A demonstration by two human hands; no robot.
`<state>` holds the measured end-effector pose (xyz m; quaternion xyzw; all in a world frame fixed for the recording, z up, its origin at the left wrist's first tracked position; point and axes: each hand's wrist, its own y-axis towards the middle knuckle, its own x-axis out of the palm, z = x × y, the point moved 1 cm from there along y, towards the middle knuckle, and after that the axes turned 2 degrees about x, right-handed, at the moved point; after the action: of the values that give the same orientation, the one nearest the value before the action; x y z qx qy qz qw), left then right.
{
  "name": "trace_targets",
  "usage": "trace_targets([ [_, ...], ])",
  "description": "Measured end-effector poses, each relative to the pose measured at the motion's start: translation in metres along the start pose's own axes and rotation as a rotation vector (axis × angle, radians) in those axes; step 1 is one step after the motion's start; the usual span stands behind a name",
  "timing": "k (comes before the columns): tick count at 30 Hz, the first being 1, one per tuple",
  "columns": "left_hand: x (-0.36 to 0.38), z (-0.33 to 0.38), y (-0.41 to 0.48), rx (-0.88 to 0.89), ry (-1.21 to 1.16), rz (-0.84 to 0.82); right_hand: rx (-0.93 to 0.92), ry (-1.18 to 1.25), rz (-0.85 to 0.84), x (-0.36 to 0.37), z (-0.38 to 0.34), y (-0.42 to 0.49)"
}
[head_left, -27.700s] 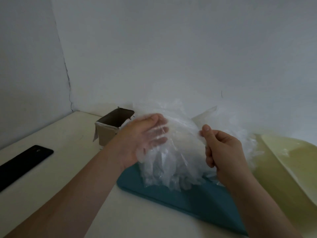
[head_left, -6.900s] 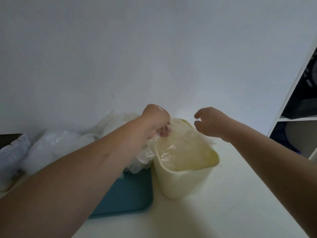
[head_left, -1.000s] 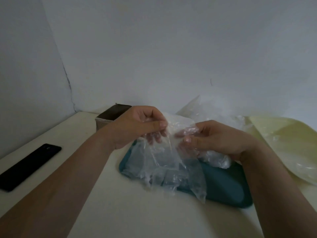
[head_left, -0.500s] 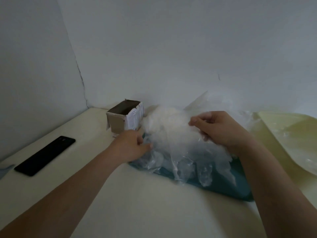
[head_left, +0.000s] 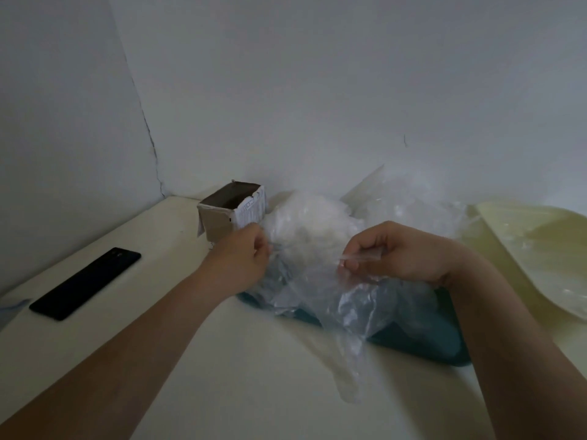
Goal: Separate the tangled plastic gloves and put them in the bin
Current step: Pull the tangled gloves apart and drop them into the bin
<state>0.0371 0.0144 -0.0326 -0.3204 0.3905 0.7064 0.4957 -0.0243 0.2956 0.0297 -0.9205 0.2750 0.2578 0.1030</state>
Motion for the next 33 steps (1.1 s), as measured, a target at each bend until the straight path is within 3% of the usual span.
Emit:
trace_targets([
  [2,0.001,-0.007,0.003,-0.02,0.189,-0.007,-0.013,-0.028,-0.071,0.003,-0.003,-0.001],
  [5,0.021,-0.015,0.002,-0.083,0.383,-0.212,0.021,-0.063,-0.031,0.011,-0.007,0.004],
  [7,0.032,-0.011,-0.001,-0.109,0.276,-0.236,0.047,-0.099,0.009,0.017,-0.007,0.008],
  [14,-0.007,0.012,0.004,-0.008,-0.251,0.093,0.018,-0.064,0.098,0.016,-0.009,0.01],
  [16,-0.029,0.029,0.005,0.016,-0.5,0.13,-0.048,-0.039,0.182,0.012,-0.011,0.01],
  [19,-0.054,0.054,0.002,0.127,-0.768,0.072,-0.128,-0.186,0.403,0.008,-0.012,0.011],
  [22,-0.061,0.07,0.001,0.162,-0.84,-0.034,-0.197,-0.225,0.514,0.007,-0.014,0.011],
  [26,-0.048,0.077,0.006,0.123,-0.883,-0.044,-0.262,-0.001,0.508,0.01,-0.012,0.013],
  [29,-0.036,0.078,0.009,0.082,-0.845,0.022,-0.216,0.094,0.576,0.007,-0.007,0.014],
  [33,-0.032,0.068,0.016,-0.076,-0.997,-0.072,-0.118,0.215,0.604,-0.003,0.006,0.012],
])
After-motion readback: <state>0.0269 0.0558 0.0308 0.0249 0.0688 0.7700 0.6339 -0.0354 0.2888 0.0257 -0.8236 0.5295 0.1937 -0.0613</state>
